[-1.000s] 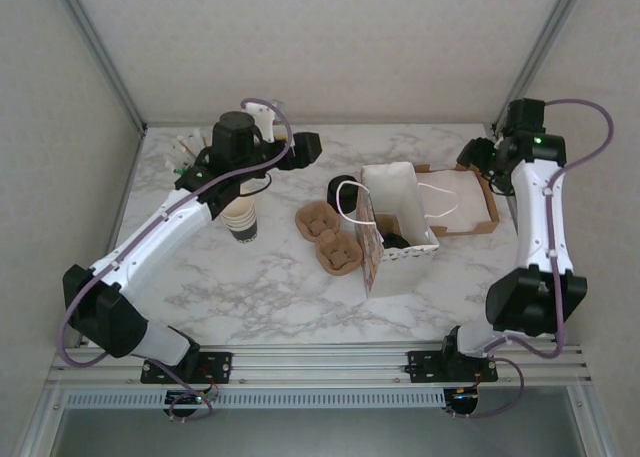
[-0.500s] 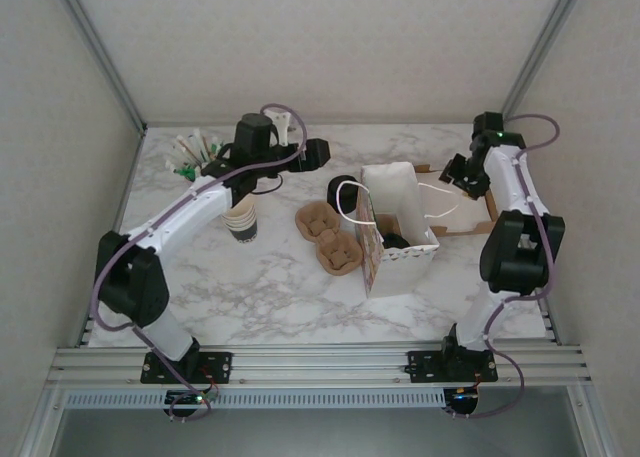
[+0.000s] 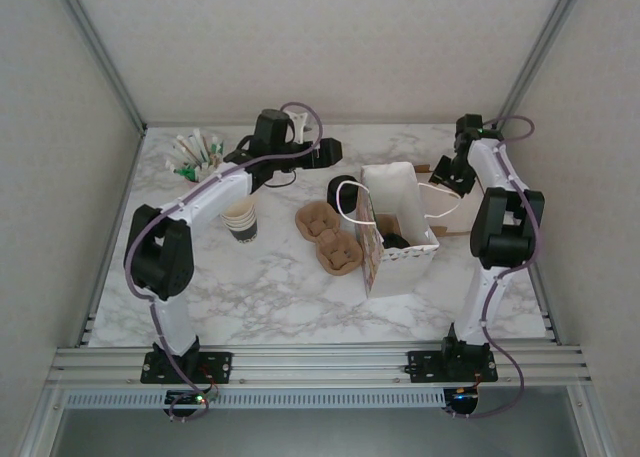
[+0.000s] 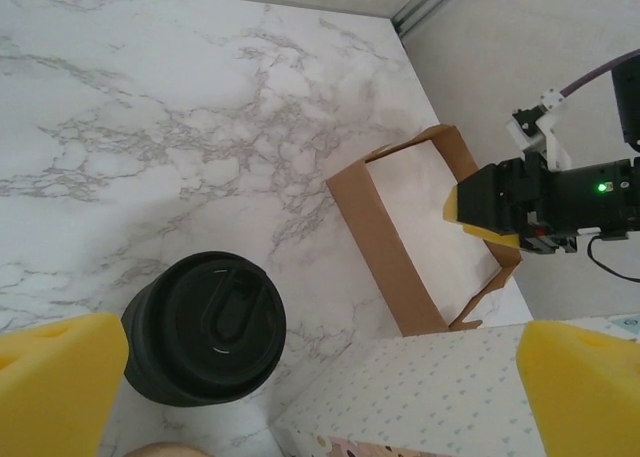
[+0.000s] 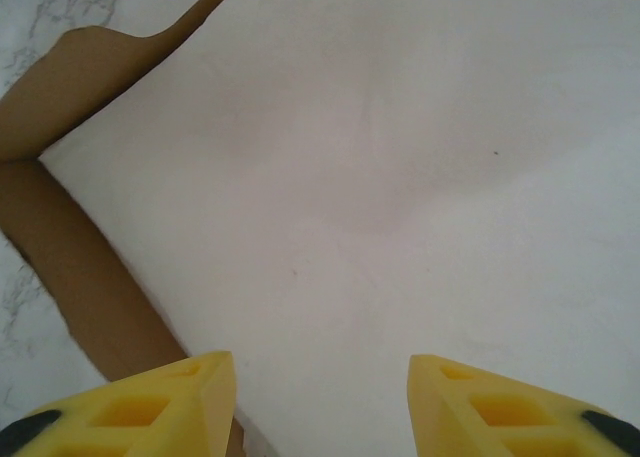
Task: Pack the takeout coffee
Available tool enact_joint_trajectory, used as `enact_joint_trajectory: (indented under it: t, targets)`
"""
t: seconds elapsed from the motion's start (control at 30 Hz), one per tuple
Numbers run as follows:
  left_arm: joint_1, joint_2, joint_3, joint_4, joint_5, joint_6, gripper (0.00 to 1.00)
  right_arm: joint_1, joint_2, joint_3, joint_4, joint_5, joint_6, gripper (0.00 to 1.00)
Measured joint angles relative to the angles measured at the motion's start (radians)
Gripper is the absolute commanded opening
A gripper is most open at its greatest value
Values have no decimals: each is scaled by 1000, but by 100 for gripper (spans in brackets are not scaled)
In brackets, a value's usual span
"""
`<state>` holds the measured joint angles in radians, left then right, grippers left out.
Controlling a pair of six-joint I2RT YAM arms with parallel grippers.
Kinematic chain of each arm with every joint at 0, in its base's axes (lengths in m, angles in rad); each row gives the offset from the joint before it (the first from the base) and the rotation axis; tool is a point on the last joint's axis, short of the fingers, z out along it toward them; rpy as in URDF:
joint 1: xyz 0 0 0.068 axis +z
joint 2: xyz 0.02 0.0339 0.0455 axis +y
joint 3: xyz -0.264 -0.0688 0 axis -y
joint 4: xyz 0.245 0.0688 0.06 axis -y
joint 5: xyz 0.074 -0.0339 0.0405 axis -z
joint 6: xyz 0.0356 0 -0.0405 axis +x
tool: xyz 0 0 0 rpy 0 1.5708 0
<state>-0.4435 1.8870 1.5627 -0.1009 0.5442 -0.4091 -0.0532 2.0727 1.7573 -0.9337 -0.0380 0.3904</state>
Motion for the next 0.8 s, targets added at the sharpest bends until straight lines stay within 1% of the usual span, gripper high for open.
enact_joint_trajectory:
  t: [0.27,0.63,0.8]
  targets:
    - [-3,40,26,-8,19,0,100,2,93,40,-2,0,-2,48]
    - [-11,56,52,-12,22,0,100,2,188,78,-19,8,-12,48]
    - [-28,77,77,-18,22,1,100,2,190,84,-27,11,-16,42]
